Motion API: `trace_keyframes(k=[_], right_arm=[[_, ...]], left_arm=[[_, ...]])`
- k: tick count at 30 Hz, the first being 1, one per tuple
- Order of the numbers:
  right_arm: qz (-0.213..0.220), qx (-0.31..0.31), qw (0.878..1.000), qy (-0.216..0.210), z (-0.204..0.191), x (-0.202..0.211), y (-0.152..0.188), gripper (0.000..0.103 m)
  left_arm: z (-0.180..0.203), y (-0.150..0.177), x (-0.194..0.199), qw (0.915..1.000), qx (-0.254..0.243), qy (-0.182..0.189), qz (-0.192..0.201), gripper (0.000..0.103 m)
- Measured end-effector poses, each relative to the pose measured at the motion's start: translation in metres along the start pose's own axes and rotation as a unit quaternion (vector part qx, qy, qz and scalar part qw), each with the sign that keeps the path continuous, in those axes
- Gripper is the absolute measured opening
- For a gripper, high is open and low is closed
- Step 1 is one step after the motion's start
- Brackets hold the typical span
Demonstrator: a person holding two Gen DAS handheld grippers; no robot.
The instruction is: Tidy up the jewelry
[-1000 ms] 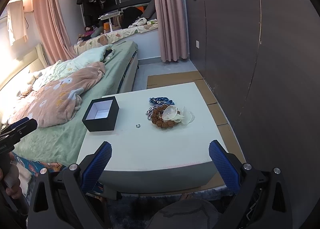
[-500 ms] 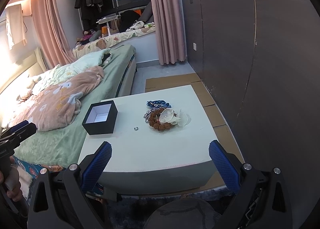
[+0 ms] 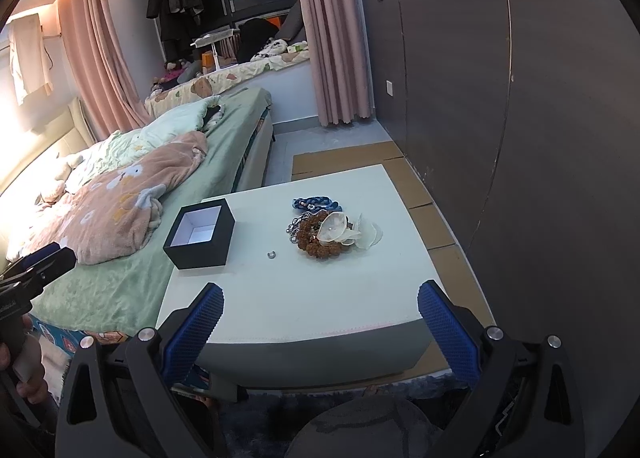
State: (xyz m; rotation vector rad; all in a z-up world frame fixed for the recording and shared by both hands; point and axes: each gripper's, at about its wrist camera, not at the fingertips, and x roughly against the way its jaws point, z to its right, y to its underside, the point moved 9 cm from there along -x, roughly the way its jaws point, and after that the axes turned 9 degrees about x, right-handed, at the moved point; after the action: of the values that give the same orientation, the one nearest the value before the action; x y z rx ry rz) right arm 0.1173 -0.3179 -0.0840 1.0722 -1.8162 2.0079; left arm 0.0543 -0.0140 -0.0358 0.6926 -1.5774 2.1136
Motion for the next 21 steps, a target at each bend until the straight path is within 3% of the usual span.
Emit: trace_keyframes(k=[17,21], right_arm=[[-0.037,-0.056,0.998,-0.018,0.030,-0.082,0.003,0.094],[-0.043,-0.078,0.996,-0.031,0.034,-0.105,0.000,0.091]], left_arm=[[0.029,0.001,-0.080,0.9980,-0.030,0.030,-0.047,0.097],[0.032,0.002,-0.105,0.9968,-0.025,0.032,-0.070,0.086]])
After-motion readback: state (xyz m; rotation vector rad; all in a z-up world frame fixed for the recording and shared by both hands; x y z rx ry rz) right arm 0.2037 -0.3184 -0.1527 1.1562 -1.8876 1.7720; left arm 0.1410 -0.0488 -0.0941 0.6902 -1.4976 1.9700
